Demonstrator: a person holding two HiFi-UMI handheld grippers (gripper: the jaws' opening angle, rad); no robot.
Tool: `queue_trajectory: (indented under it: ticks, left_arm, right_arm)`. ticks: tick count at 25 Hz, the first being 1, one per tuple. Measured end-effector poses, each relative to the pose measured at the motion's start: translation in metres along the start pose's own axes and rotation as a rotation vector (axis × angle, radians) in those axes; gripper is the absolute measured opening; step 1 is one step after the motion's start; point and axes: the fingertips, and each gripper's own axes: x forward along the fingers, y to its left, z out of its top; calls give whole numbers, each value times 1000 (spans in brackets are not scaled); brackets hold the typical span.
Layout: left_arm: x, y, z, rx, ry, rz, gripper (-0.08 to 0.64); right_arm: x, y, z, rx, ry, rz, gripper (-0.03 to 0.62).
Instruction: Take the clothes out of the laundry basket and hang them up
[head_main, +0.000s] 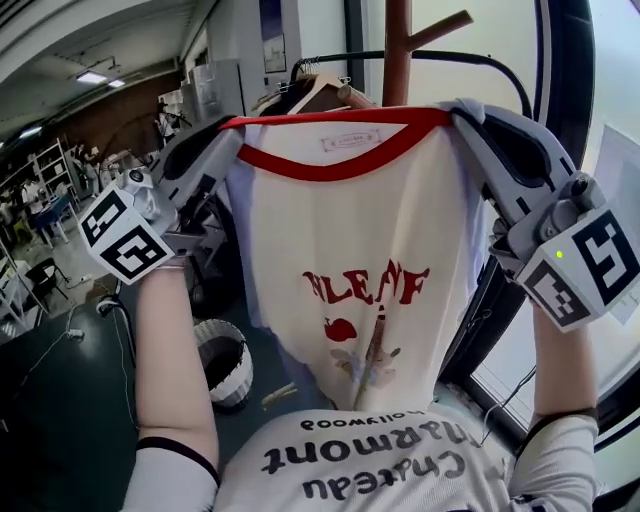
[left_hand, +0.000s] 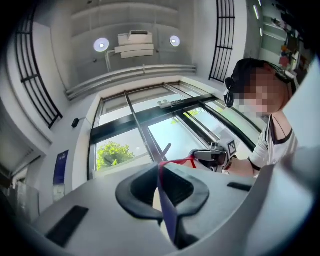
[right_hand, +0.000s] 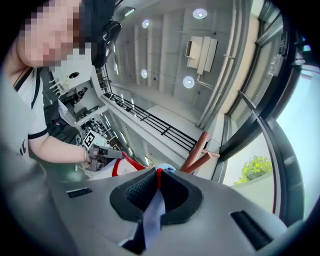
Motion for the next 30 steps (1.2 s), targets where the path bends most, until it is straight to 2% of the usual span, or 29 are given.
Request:
queue_trajectory:
  ticks: [3,6,10,14,19,22,25,27,30]
  left_arm:
    - [7,4,29,77,15,-13,20]
    - [16,22,57,167,38,17,20]
    - [46,72,80,307,62,138,21]
    - [66,75,70,480,113,238,21]
    - [80,77,73,602,141,367,21]
    - [85,92,31,599,268,390,21]
    - [73,102,-29,540,375,368,21]
    - [62,97,-61,506,396,337,21]
    - [47,81,-85,439,355,300,21]
  right_arm:
    - [8,-14,14,0,-41,20,35]
    - [23,-28,28,-11,-56,2,35]
    - [56,-62,33,-50,-48,-88,35]
    - [48,-71,11,-159,37,-237,35]
    - [43,-69,-1,-245,71,-260,35]
    - [48,-64,-32,-338,171,-217,35]
    - [54,-46,-69,-386,258,-143,35]
    - [51,-32,-94,-375,295,-93,35]
    - [43,-15,-118,-301,314,-42,35]
